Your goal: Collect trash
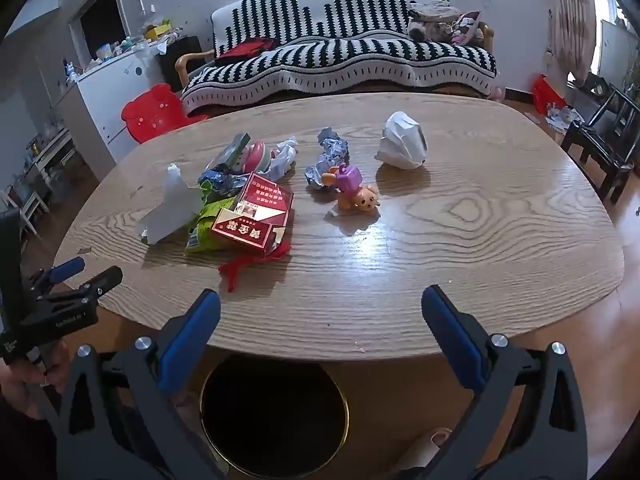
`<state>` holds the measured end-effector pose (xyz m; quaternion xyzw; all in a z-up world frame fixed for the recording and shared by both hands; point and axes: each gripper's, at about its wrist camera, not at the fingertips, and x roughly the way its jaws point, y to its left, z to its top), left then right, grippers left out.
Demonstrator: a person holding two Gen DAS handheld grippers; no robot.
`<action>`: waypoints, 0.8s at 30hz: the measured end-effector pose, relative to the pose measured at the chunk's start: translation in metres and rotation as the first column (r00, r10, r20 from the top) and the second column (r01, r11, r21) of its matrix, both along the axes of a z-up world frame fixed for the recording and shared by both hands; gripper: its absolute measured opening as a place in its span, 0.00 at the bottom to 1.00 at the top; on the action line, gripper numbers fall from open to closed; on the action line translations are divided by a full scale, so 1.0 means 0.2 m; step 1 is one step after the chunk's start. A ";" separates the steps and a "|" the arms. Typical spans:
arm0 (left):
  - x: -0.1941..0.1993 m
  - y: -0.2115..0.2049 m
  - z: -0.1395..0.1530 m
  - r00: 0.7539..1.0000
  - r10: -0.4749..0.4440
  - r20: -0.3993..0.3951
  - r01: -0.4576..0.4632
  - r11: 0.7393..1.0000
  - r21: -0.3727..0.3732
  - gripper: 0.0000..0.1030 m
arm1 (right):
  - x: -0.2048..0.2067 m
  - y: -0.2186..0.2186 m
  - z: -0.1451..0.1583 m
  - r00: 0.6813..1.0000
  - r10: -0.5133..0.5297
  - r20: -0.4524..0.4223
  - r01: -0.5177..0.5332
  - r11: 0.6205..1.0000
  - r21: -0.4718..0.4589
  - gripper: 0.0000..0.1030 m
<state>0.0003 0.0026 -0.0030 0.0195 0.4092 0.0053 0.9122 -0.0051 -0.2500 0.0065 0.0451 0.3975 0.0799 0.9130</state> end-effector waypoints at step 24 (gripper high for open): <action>0.00 -0.02 -0.02 1.000 -0.007 -0.017 0.007 1.000 -0.005 0.94 | 0.01 0.02 -0.01 1.000 0.010 0.009 -0.010 1.000 -0.010 0.95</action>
